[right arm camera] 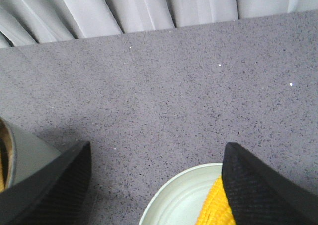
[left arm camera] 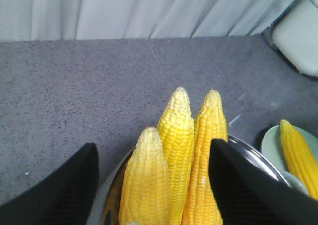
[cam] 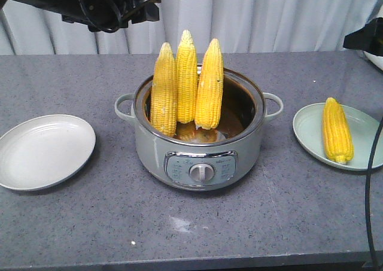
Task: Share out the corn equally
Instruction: 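Move the left gripper to the cob nearest the white plate and grasp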
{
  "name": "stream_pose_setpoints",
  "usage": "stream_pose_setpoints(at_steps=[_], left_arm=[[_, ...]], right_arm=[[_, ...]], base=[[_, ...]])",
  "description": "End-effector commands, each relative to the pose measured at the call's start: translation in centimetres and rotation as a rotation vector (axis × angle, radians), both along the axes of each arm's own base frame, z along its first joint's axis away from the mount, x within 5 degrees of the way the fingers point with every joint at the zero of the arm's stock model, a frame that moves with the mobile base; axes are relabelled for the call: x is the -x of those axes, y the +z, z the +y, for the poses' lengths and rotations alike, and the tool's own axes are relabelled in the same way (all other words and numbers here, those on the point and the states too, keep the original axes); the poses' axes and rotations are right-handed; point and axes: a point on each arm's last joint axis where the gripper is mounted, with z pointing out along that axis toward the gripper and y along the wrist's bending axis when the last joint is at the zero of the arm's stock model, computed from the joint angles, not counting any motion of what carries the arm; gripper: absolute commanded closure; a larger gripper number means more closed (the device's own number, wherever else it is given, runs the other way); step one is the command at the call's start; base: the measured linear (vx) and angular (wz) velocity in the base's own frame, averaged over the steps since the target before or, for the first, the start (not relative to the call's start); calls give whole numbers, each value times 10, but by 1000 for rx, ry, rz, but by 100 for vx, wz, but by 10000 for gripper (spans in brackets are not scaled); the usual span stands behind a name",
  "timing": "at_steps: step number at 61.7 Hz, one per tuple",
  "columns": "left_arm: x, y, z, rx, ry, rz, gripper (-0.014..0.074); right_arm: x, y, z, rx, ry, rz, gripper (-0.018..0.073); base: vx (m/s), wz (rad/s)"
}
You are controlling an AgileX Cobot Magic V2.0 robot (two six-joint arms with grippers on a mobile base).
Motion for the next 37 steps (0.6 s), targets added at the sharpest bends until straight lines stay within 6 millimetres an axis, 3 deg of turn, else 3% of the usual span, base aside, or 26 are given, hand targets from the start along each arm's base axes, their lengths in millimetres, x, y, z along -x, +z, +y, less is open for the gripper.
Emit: stream_pose_setpoints(at_steps=[1,12,37], left_arm=[[1,27,-3,57,-28,-88,132],[-18,5,-11,15,-58,-27,132],[-34,-19,-19,13,-69,3,132]], right_arm=[[10,31,3,-8,-19,-102,32],[10,31,3,-14,-18,-98,32],[9,31,2,-12,-25,-103,32]], base=[[0,0],[0,0],[0,0]])
